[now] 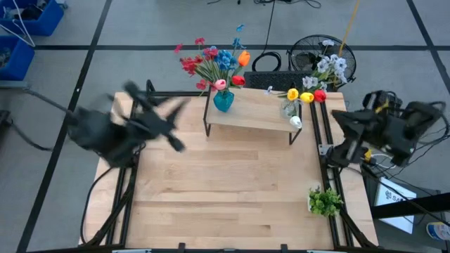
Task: Pick and place flowers into a vace then onto a shelf
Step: Return to Home Position
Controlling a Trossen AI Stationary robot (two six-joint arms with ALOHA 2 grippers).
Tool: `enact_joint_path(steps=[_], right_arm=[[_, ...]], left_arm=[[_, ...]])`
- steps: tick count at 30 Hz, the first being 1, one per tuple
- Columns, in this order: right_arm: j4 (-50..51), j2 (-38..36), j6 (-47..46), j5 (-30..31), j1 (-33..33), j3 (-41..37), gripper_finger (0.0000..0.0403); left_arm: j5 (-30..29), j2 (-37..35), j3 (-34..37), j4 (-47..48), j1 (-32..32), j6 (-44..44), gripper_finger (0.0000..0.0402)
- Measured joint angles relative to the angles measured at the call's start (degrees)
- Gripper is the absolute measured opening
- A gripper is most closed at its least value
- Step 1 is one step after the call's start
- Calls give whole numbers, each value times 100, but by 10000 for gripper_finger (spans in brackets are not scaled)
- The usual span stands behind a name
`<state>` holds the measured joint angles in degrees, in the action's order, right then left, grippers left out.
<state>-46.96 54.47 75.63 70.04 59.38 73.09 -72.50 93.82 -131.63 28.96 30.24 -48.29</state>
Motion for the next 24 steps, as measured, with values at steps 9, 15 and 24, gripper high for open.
enact_joint_path(steps=[9,15,24], right_arm=[[1394,-206,-806,781,1087,-253,0],[1486,-776,-2599,-161,1197,-1558,0],[1379,-1387,-5364,-1898,-36,-3274,0]], left_arm=[[2708,-2147,-6,3992,617,5346,97],[3258,-2415,894,4768,476,6413,97],[5147,-2709,3666,2248,469,5267,97]])
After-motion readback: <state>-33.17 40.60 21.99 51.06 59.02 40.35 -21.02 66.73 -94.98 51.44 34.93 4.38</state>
